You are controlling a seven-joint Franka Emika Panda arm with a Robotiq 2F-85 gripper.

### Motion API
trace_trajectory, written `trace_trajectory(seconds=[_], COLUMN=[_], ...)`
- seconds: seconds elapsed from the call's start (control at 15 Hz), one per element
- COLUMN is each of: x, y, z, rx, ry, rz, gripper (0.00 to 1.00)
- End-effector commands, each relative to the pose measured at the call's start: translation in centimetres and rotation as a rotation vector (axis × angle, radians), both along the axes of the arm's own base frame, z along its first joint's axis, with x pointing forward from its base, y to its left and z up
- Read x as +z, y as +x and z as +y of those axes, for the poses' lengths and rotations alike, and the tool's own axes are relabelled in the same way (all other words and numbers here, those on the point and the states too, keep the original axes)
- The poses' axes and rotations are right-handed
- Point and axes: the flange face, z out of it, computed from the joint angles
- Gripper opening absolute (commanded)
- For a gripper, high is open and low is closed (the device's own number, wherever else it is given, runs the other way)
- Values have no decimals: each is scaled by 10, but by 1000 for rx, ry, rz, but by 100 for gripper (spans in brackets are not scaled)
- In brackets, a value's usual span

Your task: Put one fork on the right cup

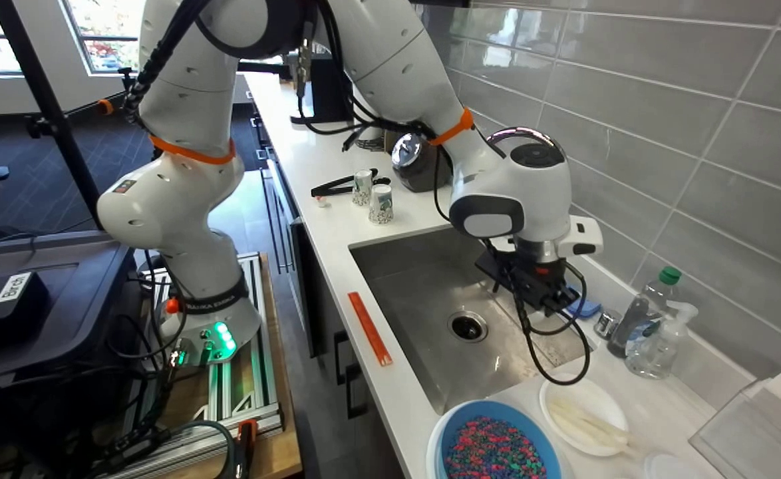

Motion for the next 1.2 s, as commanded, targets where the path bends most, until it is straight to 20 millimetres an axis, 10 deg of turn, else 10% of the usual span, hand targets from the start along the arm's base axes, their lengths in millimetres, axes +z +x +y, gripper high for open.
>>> trace_trajectory(seconds=[0.0, 0.67, 0.8, 1.13], x=[12, 6, 9, 5], y=[-27, -41, -34, -34], z=[52, 162, 161, 171], rx=[195, 600, 555, 575], ry=[29, 130, 131, 130], rz=[21, 176, 162, 173], gripper=[5, 5, 19, 19])
